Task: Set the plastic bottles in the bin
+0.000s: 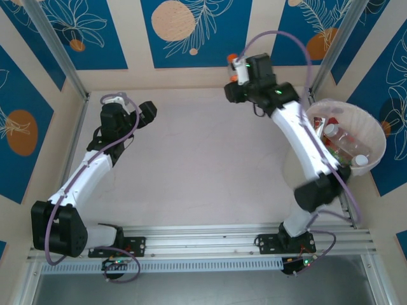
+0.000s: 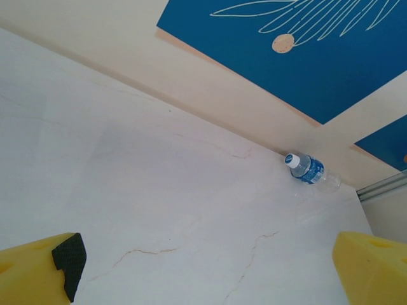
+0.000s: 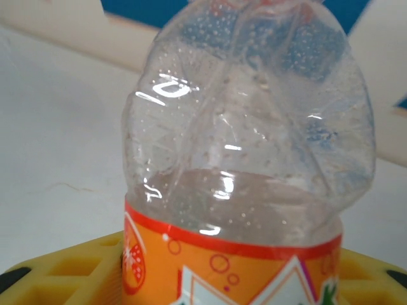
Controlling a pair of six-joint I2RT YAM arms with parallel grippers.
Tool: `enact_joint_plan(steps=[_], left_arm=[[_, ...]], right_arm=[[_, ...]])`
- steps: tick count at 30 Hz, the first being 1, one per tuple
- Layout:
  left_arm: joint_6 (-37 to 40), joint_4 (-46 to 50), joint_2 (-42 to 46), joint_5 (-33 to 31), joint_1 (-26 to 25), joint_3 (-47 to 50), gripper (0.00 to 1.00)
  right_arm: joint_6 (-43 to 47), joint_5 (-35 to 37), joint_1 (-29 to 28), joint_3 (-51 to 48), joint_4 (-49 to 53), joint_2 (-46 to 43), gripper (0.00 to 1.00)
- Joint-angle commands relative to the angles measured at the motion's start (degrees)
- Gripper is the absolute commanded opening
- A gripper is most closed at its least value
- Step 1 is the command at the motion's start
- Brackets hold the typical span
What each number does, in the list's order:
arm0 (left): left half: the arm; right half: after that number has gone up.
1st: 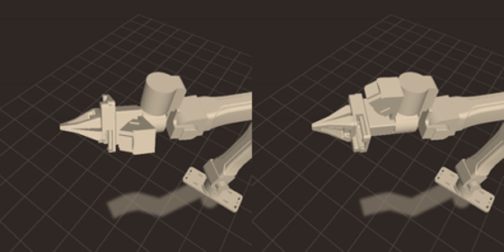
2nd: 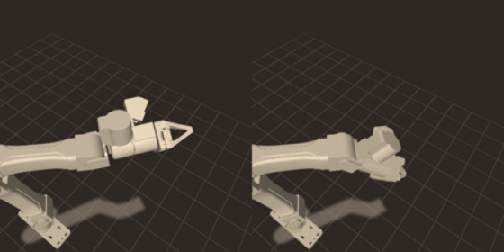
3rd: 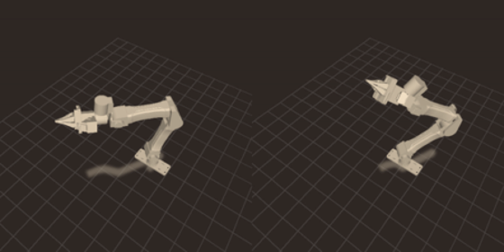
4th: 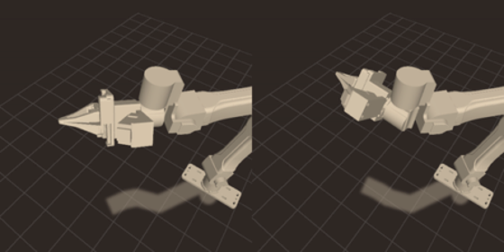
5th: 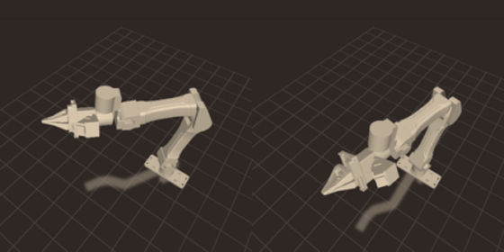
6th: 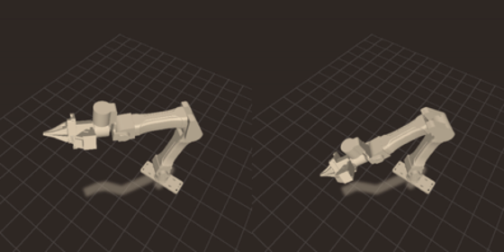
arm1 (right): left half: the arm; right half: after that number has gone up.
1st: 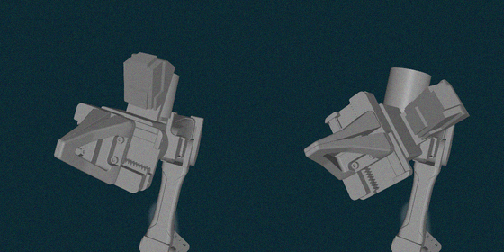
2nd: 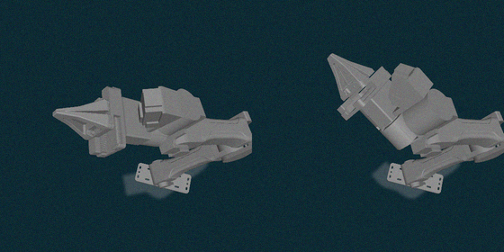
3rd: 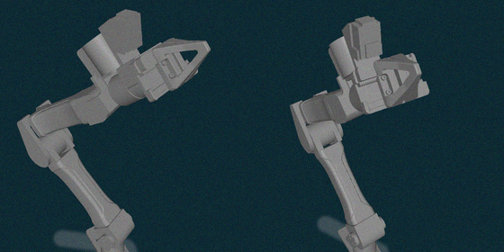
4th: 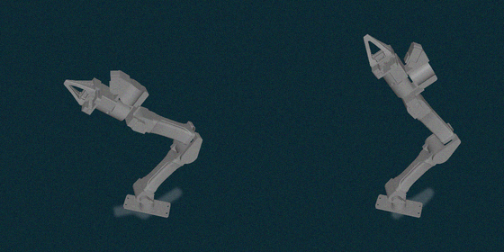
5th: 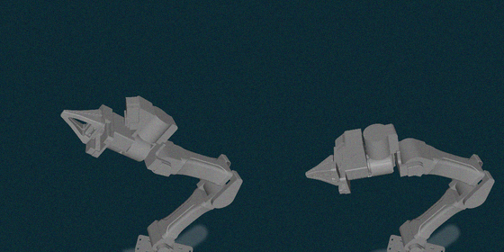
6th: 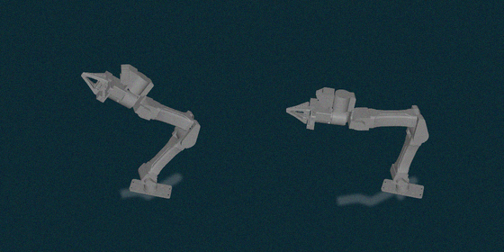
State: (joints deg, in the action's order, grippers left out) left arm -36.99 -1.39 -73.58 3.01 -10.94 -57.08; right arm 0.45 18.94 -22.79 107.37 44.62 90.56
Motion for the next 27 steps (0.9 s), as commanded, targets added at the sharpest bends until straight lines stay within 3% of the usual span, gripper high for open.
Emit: enact_joint_plan(steps=[1,6,8,11,16,18,21,25,27], left_arm=[[0.2,-3.2,-0.1,1.9,0.3,0.7,1.00],[-0.8,-4.9,-1.5,3.5,0.3,1.1,1.00],[-1.5,-5.6,-2.1,4.2,0.3,1.2,1.00],[-1.9,-6.1,-2.9,5.0,0.3,1.2,1.00],[-1.7,-5.6,-3.1,5.5,0.3,1.5,1.00],[-1.5,-5.5,-2.8,5.5,0.4,1.9,1.00],[-1.4,-5.6,-2.6,5.4,0.3,2.7,1.00],[-1.6,-5.6,-2.8,5.3,0.4,3.4,1.00],[-1.6,-5.6,-2.9,5.3,0.4,3.6,1.00]], right_arm=[[-2.2,3.9,2.3,-6.0,6.9,-9.5,0.42],[0.4,4.6,12.7,-11.2,14.1,-26.2,0.45],[3.8,3.5,17.8,-13.1,14.6,-30.5,0.41],[10.7,7.7,23.8,-15.4,17.3,-32.5,0.42],[22.6,11.3,30.3,-21.7,20.6,-31.4,0.55],[26.2,6.2,32.4,-22.3,19.5,-31.8,0.58],[27.2,3.1,34.7,-22.2,17.2,-31.9,0.68],[25.3,4.0,34.9,-20.8,17.4,-31.1,0.77],[24.2,4.4,34.9,-20.4,17.1,-31.2,1.00]])
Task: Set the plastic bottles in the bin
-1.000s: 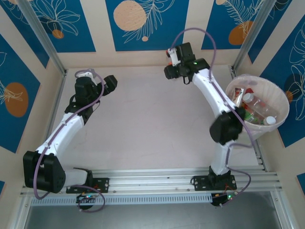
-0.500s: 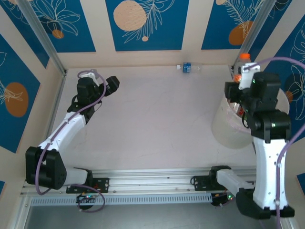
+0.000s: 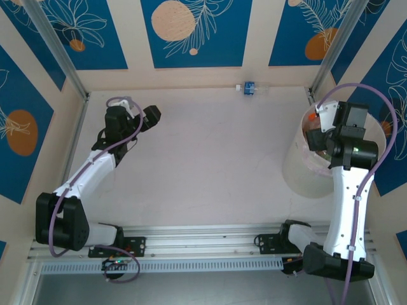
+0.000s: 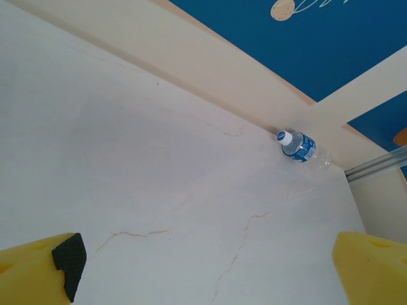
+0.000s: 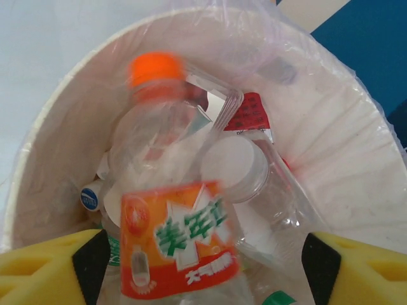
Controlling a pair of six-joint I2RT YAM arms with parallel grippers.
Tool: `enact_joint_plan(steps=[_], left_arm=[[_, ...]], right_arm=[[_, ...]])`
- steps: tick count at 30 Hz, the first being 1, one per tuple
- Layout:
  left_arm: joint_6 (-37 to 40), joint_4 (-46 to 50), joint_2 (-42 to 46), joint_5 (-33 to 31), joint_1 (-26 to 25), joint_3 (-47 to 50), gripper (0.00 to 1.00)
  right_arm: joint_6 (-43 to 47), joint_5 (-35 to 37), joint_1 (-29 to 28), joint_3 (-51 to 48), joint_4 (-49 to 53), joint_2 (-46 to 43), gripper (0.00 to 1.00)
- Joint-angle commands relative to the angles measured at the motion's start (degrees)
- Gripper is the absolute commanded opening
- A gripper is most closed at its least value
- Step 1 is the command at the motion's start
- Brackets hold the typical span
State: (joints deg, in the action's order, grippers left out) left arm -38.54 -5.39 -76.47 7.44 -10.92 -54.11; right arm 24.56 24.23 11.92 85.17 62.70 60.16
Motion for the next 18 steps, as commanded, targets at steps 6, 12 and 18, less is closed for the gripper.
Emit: enact_joint_plan(steps=[6,12,18], left_arm=[[0.0,-1.6,-0.2,0.7,0.4,0.7,1.00],[-0.2,-0.9,-0.3,0.2,0.5,0.9,1.00],[-0.7,0.3,0.3,-0.5,0.7,1.4,1.00]], right_arm=[[-8.1,-9.7,0.1,2.6,-4.9,-3.7,1.00],[-33.7,-34.7,-2.6,2.1,-14.8,-3.6,1.00],[-37.2,-24.2,-24.1,1.2,-27.5,7.0,0.99]])
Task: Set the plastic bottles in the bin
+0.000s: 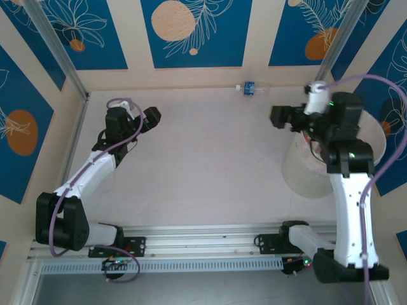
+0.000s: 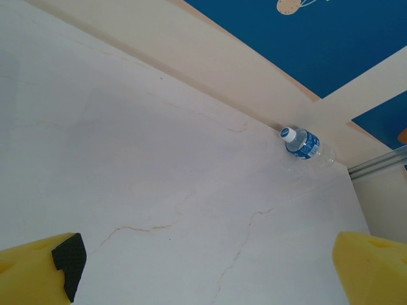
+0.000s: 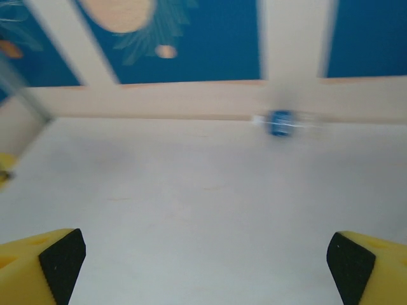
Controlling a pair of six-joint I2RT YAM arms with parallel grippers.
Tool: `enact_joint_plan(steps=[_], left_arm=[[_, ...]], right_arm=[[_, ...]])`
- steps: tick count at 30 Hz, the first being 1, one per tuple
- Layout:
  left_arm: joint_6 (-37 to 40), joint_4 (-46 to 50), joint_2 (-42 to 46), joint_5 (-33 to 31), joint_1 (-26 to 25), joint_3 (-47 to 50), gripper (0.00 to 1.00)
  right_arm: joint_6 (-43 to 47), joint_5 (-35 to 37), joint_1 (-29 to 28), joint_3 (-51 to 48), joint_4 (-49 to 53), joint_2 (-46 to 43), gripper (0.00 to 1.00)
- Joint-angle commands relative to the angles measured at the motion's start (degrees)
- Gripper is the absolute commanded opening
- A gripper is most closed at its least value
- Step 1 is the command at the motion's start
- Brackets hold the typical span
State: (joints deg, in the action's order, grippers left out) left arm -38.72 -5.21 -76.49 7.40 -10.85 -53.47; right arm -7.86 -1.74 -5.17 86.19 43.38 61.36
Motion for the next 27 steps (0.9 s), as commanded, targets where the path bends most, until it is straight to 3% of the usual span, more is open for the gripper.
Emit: enact_joint_plan(steps=[1,6,12,17,21,24,27], left_arm=[[-0.5,0.6,0.5,-0.5,0.7,0.8,1.00],[-0.9,0.3,1.2,-0.4,1.1,2.3,1.00],[-0.5,-4.3,-0.3,6.7,1.3,2.8,1.00],[-0.7,-5.8,-1.3,9.3,1.2,2.8,1.00],[-0.2,-5.8,-1.1,8.6,1.2,3.1,1.00],[-0.1,-5.9,-1.5,8.1,1.4,3.1,1.00],[0.0,-6.4,-2.3,7.6,1.3,3.1,1.00]], right_arm=[[-4.1,3.9,-9.1,1.0,-9.0,8.3,1.00],[-7.6,9.9,-13.6,6.6,-14.4,24.3,1.00],[-10.7,12.5,-13.4,17.1,-17.4,41.6,1.00],[-7.1,11.0,-12.8,35.4,-11.6,60.3,0.99],[-3.9,14.7,-12.2,54.8,-4.7,75.5,1.00],[-3.7,15.8,-10.7,62.9,-3.6,82.2,1.00],[-3.7,14.7,-8.6,62.3,-6.7,83.6,1.00]])
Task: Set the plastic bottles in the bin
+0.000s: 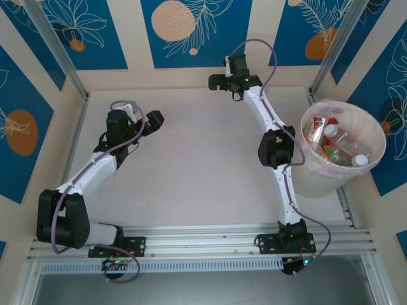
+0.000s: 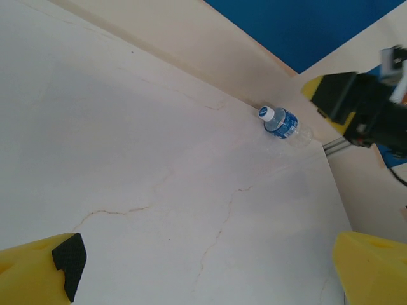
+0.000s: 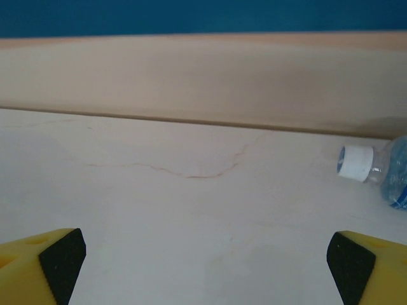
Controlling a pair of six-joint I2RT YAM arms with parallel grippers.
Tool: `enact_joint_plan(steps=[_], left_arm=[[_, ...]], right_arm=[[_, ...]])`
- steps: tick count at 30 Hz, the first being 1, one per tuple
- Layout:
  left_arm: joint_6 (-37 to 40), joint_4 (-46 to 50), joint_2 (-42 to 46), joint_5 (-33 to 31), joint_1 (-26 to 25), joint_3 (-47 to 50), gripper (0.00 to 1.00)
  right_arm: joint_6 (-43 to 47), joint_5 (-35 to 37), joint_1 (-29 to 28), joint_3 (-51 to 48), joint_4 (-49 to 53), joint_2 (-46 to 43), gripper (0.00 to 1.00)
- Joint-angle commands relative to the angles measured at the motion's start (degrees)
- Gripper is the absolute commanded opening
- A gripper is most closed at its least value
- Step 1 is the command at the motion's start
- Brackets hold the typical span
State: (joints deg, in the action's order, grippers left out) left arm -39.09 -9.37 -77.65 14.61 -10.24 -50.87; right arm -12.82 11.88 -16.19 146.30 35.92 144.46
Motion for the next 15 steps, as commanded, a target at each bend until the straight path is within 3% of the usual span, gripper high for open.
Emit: enact_joint_plan(steps=[1,9,15], left_arm=[[0.3,-2.5,-1.3,0.3,0.7,0.4,1.00],[-0.1,-3.5,-3.7,-0.4,0.7,0.2,1.00],[-0.2,-3.2,-4.3,-1.4,0.7,0.3,1.00]], right_arm=[[1.1,0.8,3.1,1.2,-0.6,0.5,1.00],[6.6,-3.4,7.3,1.5,-10.4,5.0,1.00],[7.0,1.8,8.5,6.7,-15.6,11.2,1.00]])
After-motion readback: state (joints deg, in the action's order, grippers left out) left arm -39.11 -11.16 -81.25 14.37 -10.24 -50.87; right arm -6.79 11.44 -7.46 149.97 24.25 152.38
